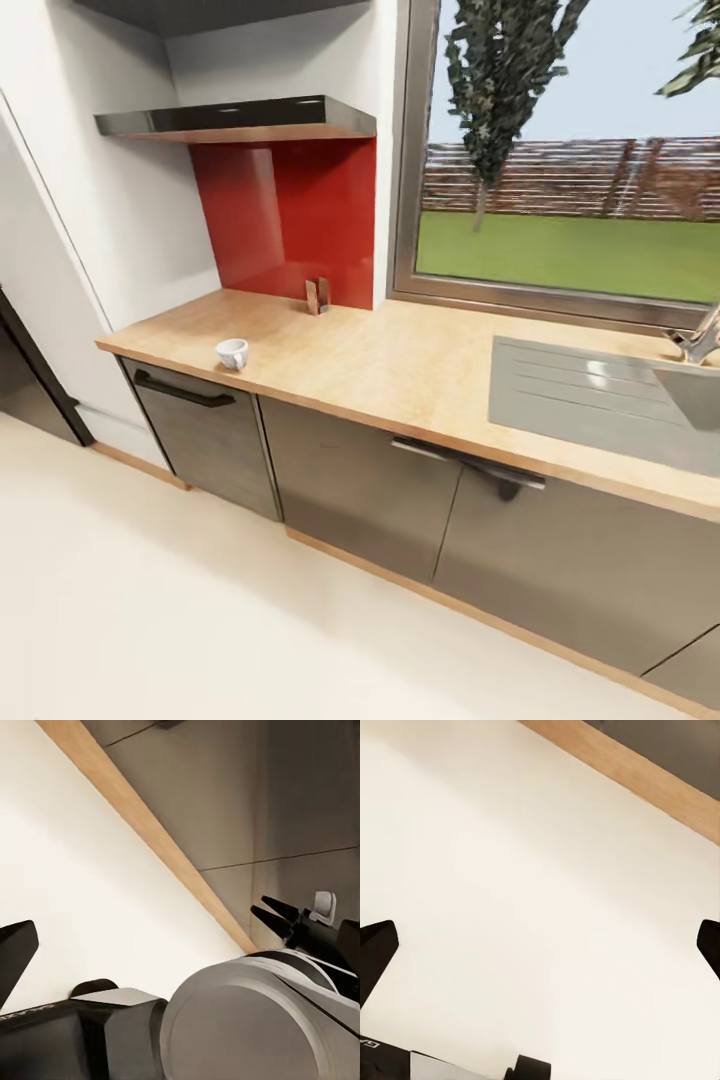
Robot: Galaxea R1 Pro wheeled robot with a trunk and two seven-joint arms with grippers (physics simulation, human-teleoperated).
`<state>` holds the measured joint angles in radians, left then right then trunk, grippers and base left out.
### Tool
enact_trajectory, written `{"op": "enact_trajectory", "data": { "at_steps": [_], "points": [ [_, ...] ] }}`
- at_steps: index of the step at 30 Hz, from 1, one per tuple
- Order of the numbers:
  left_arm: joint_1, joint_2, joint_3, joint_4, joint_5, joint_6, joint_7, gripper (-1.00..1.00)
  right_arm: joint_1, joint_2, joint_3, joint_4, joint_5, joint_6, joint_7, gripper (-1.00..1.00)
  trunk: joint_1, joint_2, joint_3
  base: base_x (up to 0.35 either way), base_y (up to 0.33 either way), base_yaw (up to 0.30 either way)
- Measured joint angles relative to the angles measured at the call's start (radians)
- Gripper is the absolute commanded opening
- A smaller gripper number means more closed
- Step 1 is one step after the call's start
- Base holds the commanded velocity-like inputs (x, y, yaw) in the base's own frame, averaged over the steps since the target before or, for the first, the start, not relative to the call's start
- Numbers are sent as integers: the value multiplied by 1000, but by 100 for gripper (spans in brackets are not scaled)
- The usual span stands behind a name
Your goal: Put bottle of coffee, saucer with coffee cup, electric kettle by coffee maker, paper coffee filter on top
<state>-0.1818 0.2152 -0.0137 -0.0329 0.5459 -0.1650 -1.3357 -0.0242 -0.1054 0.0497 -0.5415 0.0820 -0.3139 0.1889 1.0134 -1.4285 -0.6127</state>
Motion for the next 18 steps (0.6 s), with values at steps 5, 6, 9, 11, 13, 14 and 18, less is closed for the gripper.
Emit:
{"op": "enact_trajectory", "data": {
  "at_steps": [5,6,9,11,13,14,18],
  "points": [
    [0,1,0,1,0,0,-1,100,0,-2,-1,0,0,1,4,100,0,0,0,198,165,42],
    [0,1,0,1,0,0,-1,100,0,-3,-1,0,0,1,4,100,0,0,0,242,200,8],
    [0,1,0,1,0,0,-1,100,0,-2,0,0,0,1,6,100,0,0,0,246,204,7],
    [0,1,0,0,0,0,-1,100,0,-2,1,0,0,1,5,100,0,0,0,249,206,53],
    [0,1,0,0,0,0,-1,100,0,-2,1,0,0,1,5,100,0,0,0,196,167,177],
    [0,1,0,0,0,0,-1,100,0,-1,1,0,0,1,4,100,0,0,0,179,153,188],
    [0,1,0,0,1,0,-1,100,0,0,1,0,0,1,2,100,0,0,0,73,62,236]
  ]
}}
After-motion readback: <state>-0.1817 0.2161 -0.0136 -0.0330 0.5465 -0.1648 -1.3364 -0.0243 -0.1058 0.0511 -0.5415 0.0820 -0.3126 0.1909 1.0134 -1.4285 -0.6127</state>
